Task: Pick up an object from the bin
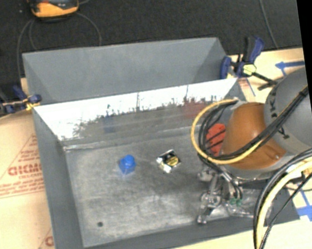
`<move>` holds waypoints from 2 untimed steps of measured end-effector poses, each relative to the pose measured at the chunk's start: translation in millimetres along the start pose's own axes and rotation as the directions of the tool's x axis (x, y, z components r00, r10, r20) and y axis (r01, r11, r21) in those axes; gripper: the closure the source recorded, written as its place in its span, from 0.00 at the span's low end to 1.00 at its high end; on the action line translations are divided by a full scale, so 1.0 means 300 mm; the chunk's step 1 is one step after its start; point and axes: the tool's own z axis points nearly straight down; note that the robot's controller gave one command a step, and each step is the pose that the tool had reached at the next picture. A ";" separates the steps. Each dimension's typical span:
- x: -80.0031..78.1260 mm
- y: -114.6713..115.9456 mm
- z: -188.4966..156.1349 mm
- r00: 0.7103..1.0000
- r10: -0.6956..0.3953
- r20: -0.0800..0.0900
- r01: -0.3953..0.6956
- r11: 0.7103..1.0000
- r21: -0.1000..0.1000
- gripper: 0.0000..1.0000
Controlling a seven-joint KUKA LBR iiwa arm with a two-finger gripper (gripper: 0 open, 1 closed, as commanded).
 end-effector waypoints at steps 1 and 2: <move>-0.174 0.029 -0.134 0.996 -0.084 0.008 0.084 0.996 0.002 0.00; -0.291 0.259 -0.005 0.962 -0.273 0.008 0.273 0.962 0.004 0.00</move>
Offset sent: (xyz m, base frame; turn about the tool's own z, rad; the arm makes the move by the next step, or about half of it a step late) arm 0.0488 -0.0059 0.0377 -0.0838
